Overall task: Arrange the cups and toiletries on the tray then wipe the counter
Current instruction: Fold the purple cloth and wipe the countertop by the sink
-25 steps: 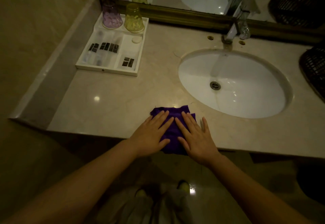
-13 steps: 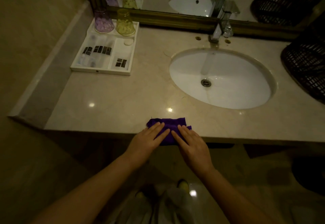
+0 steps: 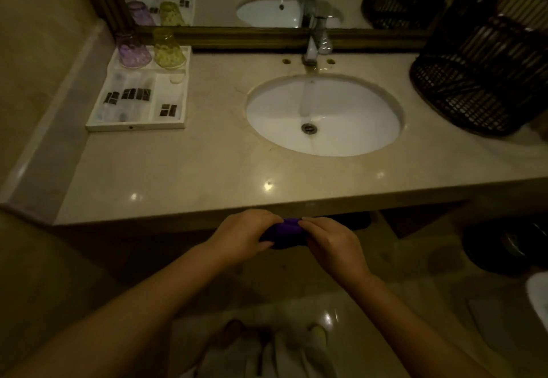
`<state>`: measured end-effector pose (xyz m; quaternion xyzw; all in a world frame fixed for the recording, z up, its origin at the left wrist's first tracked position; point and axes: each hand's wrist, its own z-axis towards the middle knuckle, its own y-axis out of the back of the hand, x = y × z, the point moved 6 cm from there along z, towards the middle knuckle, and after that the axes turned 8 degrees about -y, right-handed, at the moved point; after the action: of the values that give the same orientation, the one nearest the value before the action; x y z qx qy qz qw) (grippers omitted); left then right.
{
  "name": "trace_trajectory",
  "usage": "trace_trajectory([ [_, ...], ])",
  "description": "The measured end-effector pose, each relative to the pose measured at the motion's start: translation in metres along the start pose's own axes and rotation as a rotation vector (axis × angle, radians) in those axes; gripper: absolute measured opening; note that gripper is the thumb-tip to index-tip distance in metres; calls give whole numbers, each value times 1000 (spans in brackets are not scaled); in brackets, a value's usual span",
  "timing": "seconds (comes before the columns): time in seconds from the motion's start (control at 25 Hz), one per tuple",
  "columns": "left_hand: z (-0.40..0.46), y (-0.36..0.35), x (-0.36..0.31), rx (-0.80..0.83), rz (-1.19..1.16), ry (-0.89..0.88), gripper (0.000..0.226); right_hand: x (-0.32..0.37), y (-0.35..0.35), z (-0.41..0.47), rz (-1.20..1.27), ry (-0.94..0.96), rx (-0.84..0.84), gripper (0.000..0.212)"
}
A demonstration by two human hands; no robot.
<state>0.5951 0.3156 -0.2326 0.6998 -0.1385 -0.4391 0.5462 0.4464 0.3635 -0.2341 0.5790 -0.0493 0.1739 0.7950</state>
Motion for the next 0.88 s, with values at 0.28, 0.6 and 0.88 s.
trace_trajectory([
  [0.28,69,19,-84,63,-10,-108,29,-63,93,-12,25,-158,55,30],
  [0.6,189,19,-207,166,-3,-187,22,-196,205,-22,95,-333,208,20],
  [0.88,273,28,-259,145,80,-243,28,-271,253,-5,69,-371,210,19],
])
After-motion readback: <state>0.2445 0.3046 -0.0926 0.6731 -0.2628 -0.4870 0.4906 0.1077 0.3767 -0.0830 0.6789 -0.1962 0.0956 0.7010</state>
